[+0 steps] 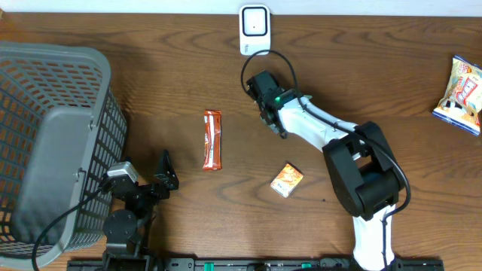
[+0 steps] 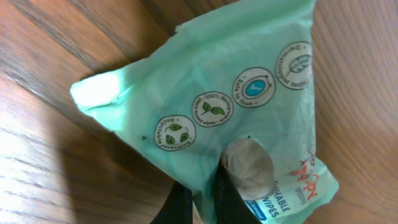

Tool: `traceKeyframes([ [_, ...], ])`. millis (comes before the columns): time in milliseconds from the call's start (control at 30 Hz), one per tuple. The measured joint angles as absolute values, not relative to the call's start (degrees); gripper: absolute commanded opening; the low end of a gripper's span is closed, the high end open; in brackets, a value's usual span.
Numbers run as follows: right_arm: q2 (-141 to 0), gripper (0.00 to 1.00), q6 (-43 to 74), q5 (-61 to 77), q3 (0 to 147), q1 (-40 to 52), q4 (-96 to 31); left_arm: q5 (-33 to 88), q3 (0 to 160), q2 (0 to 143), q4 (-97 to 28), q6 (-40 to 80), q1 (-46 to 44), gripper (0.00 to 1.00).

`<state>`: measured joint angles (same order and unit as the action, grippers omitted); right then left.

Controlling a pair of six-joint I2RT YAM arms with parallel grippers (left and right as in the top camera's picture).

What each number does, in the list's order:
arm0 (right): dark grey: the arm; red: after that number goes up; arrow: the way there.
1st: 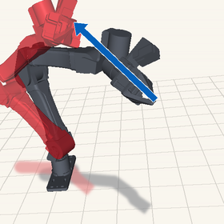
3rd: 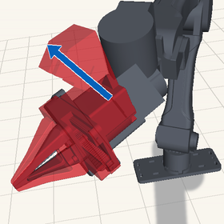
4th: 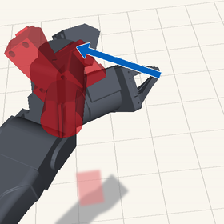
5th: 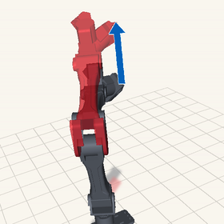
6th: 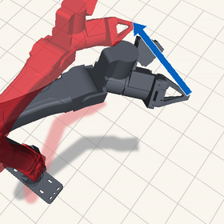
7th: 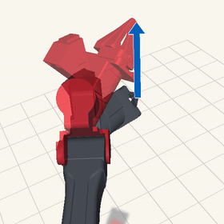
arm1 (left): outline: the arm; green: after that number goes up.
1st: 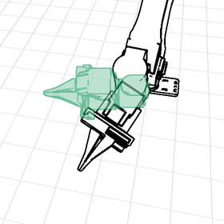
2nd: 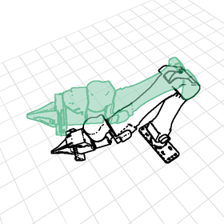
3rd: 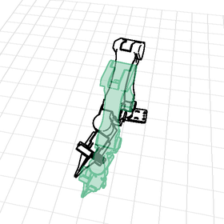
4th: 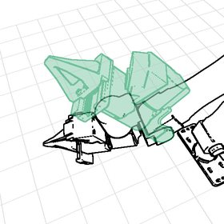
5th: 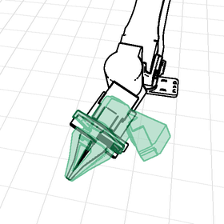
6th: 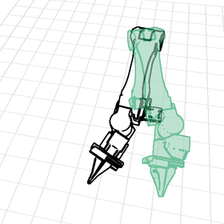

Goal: Scan the item barcode
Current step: 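Lower the right gripper and grasp the teal wipes packet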

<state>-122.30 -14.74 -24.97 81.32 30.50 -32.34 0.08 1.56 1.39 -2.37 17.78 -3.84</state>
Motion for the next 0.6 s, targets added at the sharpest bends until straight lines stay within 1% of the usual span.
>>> traceKeyframes([
  [100, -122.2, 0.01, -15.0, -18.4, 84.2, 28.2, -38.5, 0.1, 1.6, 1.4, -2.4, 17.8, -3.8, 0.98],
  [133, -122.4, 0.01, -15.0, -13.3, 86.5, 26.4, -42.9, 0.1, 1.6, 1.4, -2.4, 17.8, -3.8, 0.98],
  [200, -123.6, 0.01, -15.7, -0.6, 92.2, 23.0, -56.0, 0.1, 1.6, 1.4, -2.4, 17.8, -3.8, 0.98],
  [233, -124.7, 0.01, -17.0, 8.1, 95.9, 21.0, -63.8, 0.1, 1.6, 1.4, -2.3, 17.8, -3.8, 0.98],
  [267, -125.3, 0.01, -17.8, 12.3, 98.3, 20.1, -67.6, 0.1, 1.6, 1.4, -2.3, 17.8, -3.8, 0.98],
  [300, -125.8, 0.01, -20.2, 19.9, 102.1, 18.5, -74.2, 0.1, 1.6, 1.5, -2.4, 17.8, -3.8, 0.98],
  [333, -125.7, 0.02, -21.7, 24.2, 103.8, 17.8, -76.3, 0.1, 1.6, 1.5, -2.4, 17.8, -3.8, 0.98],
  [367, -125.7, 0.07, -24.0, 29.2, 105.3, 16.9, -78.3, 0.1, 1.6, 1.5, -2.4, 17.8, -3.8, 0.98],
  [400, -125.7, 0.53, -25.7, 32.0, 105.4, 15.9, -79.2, 0.1, 1.6, 1.5, -2.4, 17.8, -3.8, 0.98],
  [433, -125.8, 0.84, -26.2, 32.8, 105.4, 15.6, -79.4, 0.1, 1.6, 1.5, -2.4, 17.8, -3.8, 0.98],
  [467, -125.8, 0.99, -26.4, 33.2, 105.4, 15.6, -79.4, 0.1, 1.6, 1.5, -2.4, 17.8, -3.8, 0.98],
  [533, -125.8, 0.99, -26.5, 33.2, 105.4, 16.4, -79.2, 0.1, 1.6, 1.5, -2.4, 17.8, -3.8, 0.98],
  [600, -125.6, 0.99, -22.6, 27.5, 105.4, 18.5, -78.1, 0.1, 1.6, 1.5, -2.4, 17.8, -3.8, 0.98],
])
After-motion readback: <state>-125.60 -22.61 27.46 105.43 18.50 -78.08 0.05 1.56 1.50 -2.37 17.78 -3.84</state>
